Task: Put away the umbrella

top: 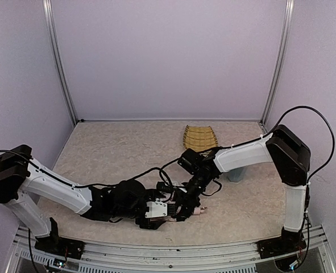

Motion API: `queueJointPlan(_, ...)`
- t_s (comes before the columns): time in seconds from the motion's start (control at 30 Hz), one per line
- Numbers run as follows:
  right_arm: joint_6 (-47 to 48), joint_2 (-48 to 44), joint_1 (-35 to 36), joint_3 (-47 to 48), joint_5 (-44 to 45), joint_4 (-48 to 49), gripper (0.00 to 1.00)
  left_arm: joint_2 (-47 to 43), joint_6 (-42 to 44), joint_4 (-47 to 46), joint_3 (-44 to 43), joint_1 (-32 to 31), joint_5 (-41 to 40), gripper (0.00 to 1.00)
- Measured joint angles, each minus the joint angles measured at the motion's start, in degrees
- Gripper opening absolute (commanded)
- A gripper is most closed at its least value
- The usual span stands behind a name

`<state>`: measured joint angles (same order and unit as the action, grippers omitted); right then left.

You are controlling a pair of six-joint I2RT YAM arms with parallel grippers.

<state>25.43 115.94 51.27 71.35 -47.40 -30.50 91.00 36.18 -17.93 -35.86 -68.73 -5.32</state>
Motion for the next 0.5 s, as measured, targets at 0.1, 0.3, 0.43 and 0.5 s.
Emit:
queueJointPlan(0.1,0.68,0.87,-0.11,0.96,-1.05,-1.16,0.13,3.26,-0.94,1.25,-0.96,0.79,-1.22,0.83)
queueJointPlan(0.3,1.51,1.33,-1.07,1.14,-1.9,-2.84,0.22,6.93,-4.81,3.04,-3.82,1.53,-2.21,0.61)
queueJointPlan(0.43,1.44,0.68,-1.46,0.42,-1.68,-2.91,0.37,7.85,-6.14,3.5,-4.66,1.53,-1.46,0.49)
queueJointPlan(0.5,0.96,0.04,-1.53,-0.31,-1.33,-2.38,0.46,8.0,-6.86,3.98,-5.03,1.6,-0.68,0.46)
